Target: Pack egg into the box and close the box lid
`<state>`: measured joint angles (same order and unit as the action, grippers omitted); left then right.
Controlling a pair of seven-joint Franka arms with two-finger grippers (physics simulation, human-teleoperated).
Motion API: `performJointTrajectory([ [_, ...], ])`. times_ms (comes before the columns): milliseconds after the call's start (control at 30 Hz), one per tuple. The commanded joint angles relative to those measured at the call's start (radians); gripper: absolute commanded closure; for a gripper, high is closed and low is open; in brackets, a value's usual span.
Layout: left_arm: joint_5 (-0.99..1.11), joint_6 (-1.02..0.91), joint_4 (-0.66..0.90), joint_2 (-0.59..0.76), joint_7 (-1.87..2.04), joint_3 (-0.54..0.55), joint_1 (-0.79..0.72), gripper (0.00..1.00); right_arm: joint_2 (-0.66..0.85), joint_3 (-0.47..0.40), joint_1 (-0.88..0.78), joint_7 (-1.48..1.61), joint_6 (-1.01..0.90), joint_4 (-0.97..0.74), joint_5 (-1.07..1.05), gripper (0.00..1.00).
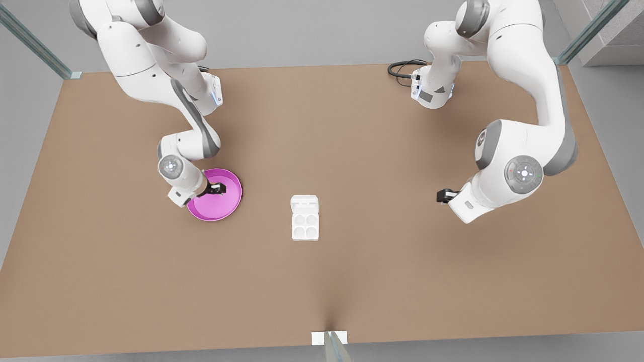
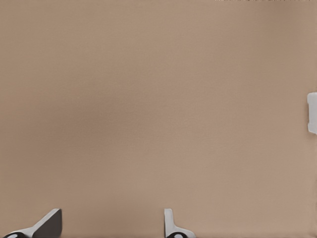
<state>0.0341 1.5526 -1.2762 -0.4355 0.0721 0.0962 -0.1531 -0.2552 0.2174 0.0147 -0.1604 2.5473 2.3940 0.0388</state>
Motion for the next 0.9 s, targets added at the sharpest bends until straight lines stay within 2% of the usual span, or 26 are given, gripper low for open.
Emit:
performJointTrajectory([
  [0,-0.148,0.017,0.001,0.001,0.026,-0.007,0.009,0.00,0.005,0.007,-0.015,-0.080,0.036,0.010,-0.002,0.00],
  [333,-0.141,0.053,0.006,0.000,0.006,-0.003,0.000,0.00,0.028,0.042,-0.018,-0.094,0.042,0.080,0.000,0.00],
  [367,-0.106,0.149,-0.005,0.003,0.006,-0.003,0.000,0.00,0.027,0.042,-0.009,-0.090,0.048,0.080,0.001,0.00],
  [867,-0.105,0.106,0.003,0.006,0.000,-0.009,0.018,0.00,-0.021,0.039,0.041,-0.087,0.094,0.086,0.047,0.00],
])
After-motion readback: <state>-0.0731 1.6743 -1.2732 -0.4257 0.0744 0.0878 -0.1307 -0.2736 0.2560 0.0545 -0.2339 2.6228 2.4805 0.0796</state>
